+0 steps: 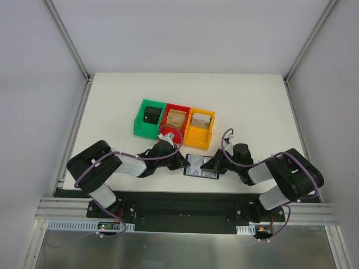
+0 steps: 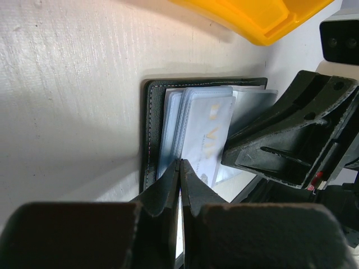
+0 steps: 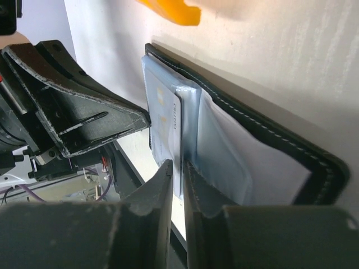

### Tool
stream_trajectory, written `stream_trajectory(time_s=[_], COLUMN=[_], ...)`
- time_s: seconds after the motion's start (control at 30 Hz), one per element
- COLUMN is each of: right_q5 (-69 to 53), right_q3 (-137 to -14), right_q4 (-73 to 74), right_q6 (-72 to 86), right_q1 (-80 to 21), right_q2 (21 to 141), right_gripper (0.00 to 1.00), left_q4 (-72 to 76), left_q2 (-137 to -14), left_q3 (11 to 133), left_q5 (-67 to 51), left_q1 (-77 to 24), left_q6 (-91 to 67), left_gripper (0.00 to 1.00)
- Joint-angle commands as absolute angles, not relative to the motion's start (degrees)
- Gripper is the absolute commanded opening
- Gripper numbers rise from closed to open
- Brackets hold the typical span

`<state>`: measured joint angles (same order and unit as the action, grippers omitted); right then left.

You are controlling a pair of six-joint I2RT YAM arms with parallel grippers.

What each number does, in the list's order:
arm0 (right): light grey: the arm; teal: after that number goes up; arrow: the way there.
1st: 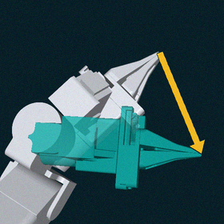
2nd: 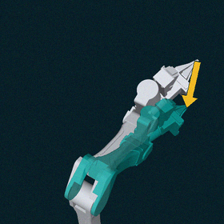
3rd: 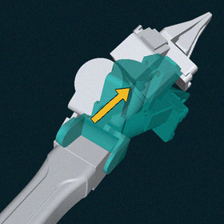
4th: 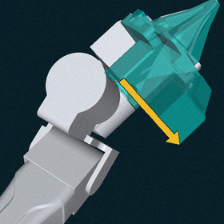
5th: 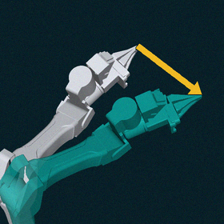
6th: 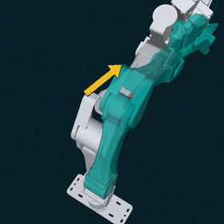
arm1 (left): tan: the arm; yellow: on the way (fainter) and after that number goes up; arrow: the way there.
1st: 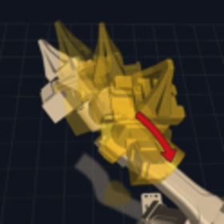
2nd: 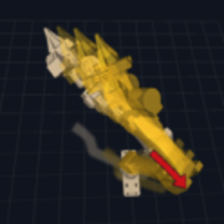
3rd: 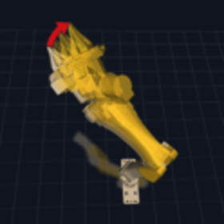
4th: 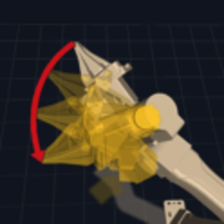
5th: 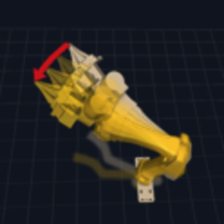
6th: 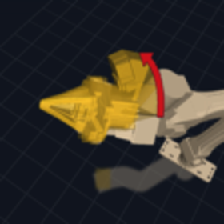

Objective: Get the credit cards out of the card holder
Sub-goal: Remove the credit card from the card holder.

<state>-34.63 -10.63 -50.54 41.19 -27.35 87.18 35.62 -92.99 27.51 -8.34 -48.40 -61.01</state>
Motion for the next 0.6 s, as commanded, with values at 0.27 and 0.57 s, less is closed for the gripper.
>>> stream_trajectory(time_s=[0.27,0.57], right_q5=[-35.3,-35.0], right_q3=[-11.4,-10.5], right_q4=[-57.9,-53.6], right_q6=[41.9,39.0], right_q1=[-27.9,-27.7], right_q2=[87.5,85.0], right_gripper=[0.00,0.00], left_q4=[25.8,25.7], left_q2=[-95.8,-94.3], left_q3=[25.6,24.3], left_q5=[-6.2,-4.7], left_q1=[-50.1,-50.0], left_q6=[-59.9,-61.0], left_gripper=[0.00,0.00])
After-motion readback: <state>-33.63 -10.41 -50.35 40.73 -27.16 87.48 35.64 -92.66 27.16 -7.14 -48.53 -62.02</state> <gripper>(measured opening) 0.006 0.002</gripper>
